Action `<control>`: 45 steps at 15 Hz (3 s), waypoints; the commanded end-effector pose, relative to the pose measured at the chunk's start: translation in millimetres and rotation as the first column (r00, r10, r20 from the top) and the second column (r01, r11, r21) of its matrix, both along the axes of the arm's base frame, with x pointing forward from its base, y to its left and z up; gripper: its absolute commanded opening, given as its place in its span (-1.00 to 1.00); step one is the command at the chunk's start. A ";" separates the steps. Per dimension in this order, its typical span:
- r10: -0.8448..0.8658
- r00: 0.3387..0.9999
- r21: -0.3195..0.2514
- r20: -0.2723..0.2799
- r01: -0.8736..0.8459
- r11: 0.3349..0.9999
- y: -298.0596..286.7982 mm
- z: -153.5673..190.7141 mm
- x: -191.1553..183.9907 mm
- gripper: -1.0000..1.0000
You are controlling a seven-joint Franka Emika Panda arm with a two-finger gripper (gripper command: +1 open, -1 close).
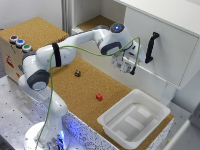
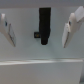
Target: Push the door to the left side
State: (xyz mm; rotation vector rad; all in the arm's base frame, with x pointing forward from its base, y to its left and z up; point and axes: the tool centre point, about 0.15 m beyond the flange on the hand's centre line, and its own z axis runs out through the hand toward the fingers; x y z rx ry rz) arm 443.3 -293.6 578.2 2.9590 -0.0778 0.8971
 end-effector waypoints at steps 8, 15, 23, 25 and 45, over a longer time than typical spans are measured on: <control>0.162 0.971 0.178 -0.178 -0.130 0.975 -43.3 19.6 97.7 1.00; 0.142 0.971 0.178 -0.191 -0.108 0.978 -49.0 18.3 111.8 1.00; 0.154 0.975 0.116 -0.160 -0.136 0.984 -24.3 21.8 114.0 1.00; 0.160 0.973 0.105 -0.169 -0.144 0.984 -15.2 19.9 116.3 1.00; 0.059 0.987 -0.061 -0.153 -0.069 0.996 -7.7 13.3 115.3 -1.00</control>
